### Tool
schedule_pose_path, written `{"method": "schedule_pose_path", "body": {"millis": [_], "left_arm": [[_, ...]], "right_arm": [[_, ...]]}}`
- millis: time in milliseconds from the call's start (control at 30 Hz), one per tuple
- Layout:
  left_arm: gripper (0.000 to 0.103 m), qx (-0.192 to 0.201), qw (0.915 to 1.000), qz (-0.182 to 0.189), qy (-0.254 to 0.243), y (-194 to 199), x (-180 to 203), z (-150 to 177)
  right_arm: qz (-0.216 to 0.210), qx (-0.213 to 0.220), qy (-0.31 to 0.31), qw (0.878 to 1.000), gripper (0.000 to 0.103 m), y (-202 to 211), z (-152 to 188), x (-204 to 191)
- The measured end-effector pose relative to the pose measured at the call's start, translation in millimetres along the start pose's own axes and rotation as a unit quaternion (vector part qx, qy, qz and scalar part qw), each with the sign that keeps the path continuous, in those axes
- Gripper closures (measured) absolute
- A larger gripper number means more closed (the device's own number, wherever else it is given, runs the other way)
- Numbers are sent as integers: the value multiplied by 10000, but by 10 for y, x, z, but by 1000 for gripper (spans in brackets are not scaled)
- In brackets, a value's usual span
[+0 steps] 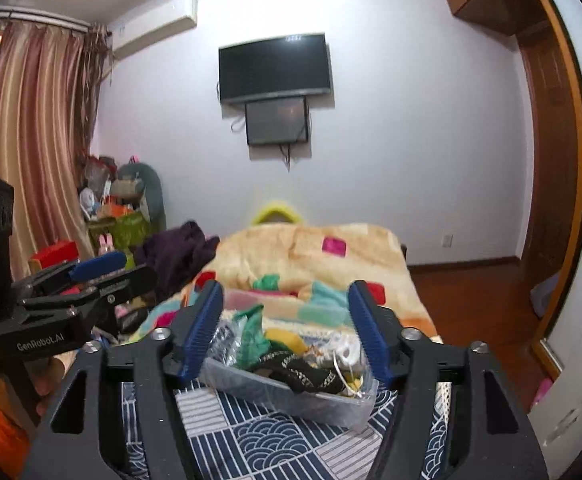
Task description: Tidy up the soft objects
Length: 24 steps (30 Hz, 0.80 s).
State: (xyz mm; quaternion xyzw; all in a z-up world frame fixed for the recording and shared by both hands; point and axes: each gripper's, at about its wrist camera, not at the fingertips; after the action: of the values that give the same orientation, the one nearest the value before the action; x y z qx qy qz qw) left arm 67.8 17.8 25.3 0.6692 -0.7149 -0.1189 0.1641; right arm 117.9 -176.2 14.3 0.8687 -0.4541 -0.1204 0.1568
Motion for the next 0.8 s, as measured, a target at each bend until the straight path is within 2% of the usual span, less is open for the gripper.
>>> {"method": "schedule_pose_path", "body": {"millis": [67,133,200,267,333,467,800], "left_arm": [[15,76,10000,5,3,76,16,-9],[13,133,9999,28,19,145,21,-14],[12,176,9998,23,10,189,18,-22],[3,224,9997,-14,18,237,20,-24],[1,260,9996,-5,62,274,19,-18],[0,278,9996,-23,61,306,10,-14],[0,302,9995,-118,-6,335,32,12]], "right_arm": [[31,162,-21,9999,30,79,-29,-12],[27,255,-24,9997,27,119,-51,-23],[48,331,-30,9994,19,144,-64,-37],[69,394,-37,9992,15,156,-52,-42],[58,410,-37,9991,14,154,-61,-56],[44,456,-117,9989,0,175,-38,-49],[34,489,-180,9986,0,248,42,-45]]}}
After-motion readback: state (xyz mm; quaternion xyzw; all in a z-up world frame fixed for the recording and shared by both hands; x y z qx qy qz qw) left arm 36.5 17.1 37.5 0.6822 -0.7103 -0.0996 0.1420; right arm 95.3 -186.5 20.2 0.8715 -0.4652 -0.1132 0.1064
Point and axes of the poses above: each gripper's, at about its wrist camera, not at the fingertips, and y roughly against the way its jaws point, x to its right, z to its underside, and after that the axes turned 8 degrees about -x, right-handed
